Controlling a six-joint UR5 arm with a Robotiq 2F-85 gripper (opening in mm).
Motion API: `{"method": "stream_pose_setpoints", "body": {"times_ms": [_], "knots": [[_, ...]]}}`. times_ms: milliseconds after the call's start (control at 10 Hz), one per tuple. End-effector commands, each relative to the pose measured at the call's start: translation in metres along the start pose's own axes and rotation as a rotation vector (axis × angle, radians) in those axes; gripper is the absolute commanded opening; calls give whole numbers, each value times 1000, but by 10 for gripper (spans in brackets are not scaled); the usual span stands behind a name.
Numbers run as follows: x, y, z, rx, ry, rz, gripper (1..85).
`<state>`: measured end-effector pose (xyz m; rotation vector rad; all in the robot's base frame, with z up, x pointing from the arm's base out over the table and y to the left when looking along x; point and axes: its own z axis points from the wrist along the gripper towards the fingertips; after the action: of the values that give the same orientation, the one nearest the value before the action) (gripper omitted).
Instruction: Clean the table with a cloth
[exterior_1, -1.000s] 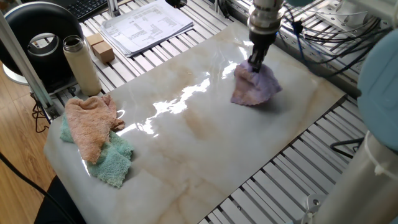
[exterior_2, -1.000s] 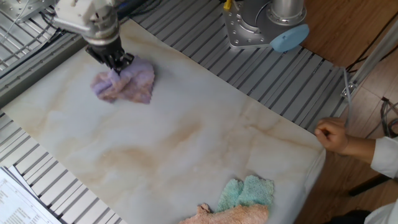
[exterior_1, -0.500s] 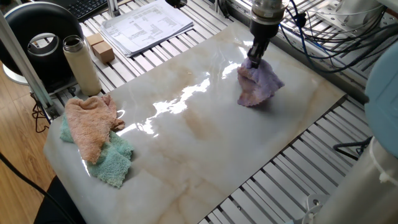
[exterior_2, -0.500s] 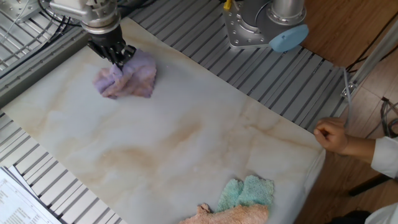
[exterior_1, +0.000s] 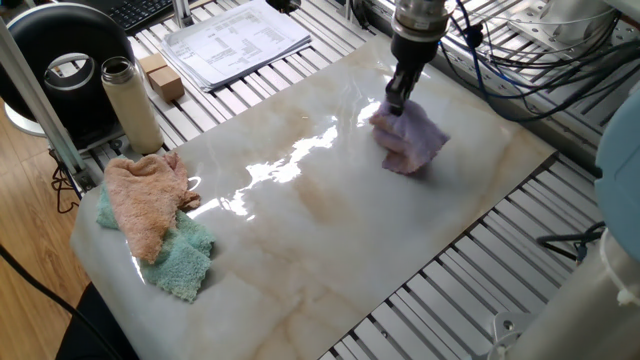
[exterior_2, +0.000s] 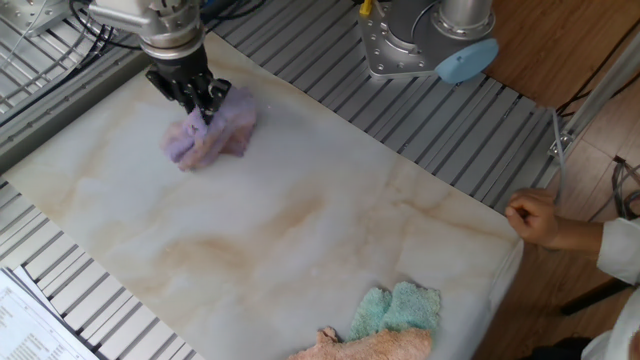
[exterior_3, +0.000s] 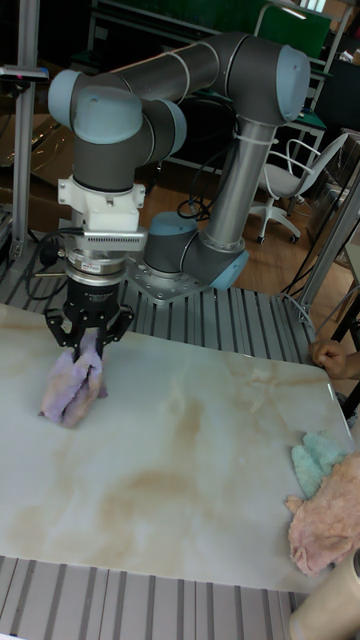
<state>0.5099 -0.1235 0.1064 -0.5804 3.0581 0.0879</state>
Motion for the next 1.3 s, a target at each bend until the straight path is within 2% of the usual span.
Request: {"method": "stream_pose_setpoints", "body": {"times_ms": [0,200,400,500,600,700,900,1000,1100,1200], "knots": [[-6,5,-3,-41,-30,-72,850],[-6,8,-3,-54,-31,-120,850],[-3,4,-2,-53,-36,-124,823],[-3,1,1,-36,-27,-97,707],[-2,2,3,-32,-16,-56,480],[3,1,4,-23,6,-2,30],[9,-3,-1,-16,22,24,13],[9,1,-2,-25,20,42,13],[6,13,-3,-36,15,71,13],[-5,36,-5,-55,6,127,13]]}}
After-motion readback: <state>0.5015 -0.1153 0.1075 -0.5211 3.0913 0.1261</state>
